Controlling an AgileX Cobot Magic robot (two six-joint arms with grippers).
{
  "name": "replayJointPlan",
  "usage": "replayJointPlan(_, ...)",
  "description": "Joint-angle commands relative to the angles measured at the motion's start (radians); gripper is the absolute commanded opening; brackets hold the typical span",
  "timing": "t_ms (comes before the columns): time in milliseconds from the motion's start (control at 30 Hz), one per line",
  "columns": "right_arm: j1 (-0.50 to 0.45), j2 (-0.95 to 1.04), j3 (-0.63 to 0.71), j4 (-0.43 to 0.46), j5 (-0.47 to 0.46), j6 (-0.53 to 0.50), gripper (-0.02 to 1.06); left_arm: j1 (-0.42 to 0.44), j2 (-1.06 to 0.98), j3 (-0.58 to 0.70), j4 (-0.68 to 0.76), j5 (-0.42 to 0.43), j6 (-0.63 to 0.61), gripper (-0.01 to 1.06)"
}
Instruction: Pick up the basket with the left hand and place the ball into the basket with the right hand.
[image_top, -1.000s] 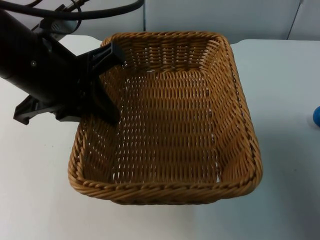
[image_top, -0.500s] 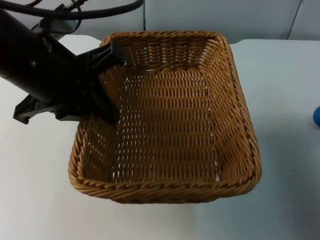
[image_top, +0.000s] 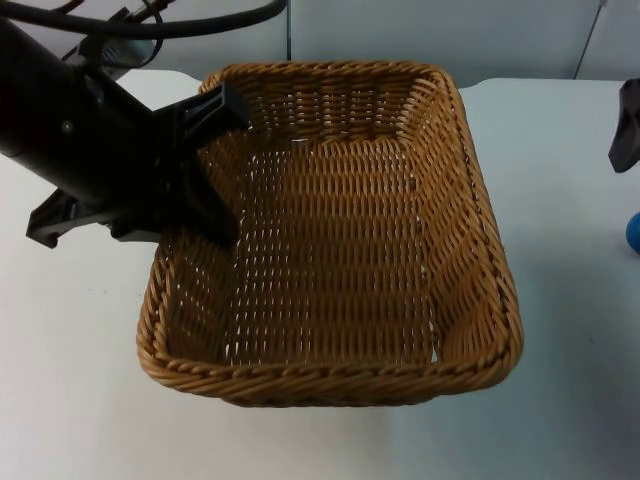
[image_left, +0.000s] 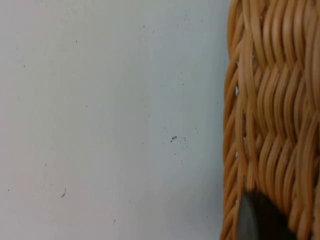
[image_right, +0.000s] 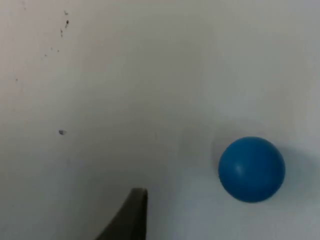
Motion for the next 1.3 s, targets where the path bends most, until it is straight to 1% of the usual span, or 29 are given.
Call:
replayJointPlan(0, -0.007, 0.029, -0.031, 0.000, 0.011, -0.007, 1.03, 0.004, -0.016, 0.002, -0.024, 0.006, 0.004, 0.00)
replayJointPlan(200, -0.011, 0.090, -0.051, -0.005, 0.023, -0.005, 1.03, 0.004, -0.016, 0.002, -0.024, 0.006, 0.004, 0.00)
replayJointPlan(333, -0.054, 0.145, -0.051, 0.000, 0.022, -0.005, 1.03, 0.004, -0.016, 0.002, -0.024, 0.004, 0.004, 0.00)
replayJointPlan(400, -0.061, 0.150, -0.051, 0.000, 0.020, -0.005, 1.03, 0.004, -0.016, 0.002, -0.024, 0.004, 0.004, 0.00)
replayJointPlan(500, -0.064, 0.171, -0.051, 0.014, -0.011, -0.008, 1.01, 0.004, -0.016, 0.002, -0.024, 0.002, 0.004, 0.00)
replayJointPlan(633, -0.064, 0.178, -0.051, 0.066, -0.049, -0.033, 0.99, 0.004, -0.016, 0.002, -0.026, -0.002, 0.004, 0.00)
replayJointPlan(900, -0.064, 0.227, -0.051, 0.066, -0.058, -0.033, 0.99, 0.004, -0.013, 0.002, -0.026, -0.006, 0.004, 0.00)
replayJointPlan(1067, -0.064, 0.258, -0.051, 0.066, -0.079, -0.030, 0.98, 0.004, -0.013, 0.002, -0.026, -0.006, 0.004, 0.00)
replayJointPlan(1200, -0.064, 0.268, -0.051, 0.075, -0.097, -0.030, 0.90, 0.004, -0.013, 0.002, -0.026, -0.006, 0.011, 0.00)
replayJointPlan(1233, -0.064, 0.268, -0.051, 0.075, -0.097, -0.030, 0.90, 0.004, -0.013, 0.002, -0.026, -0.006, 0.011, 0.00)
replayJointPlan(1267, -0.064, 0.274, -0.051, 0.075, -0.101, -0.029, 0.83, 0.004, -0.013, 0.002, -0.026, -0.006, 0.016, 0.00)
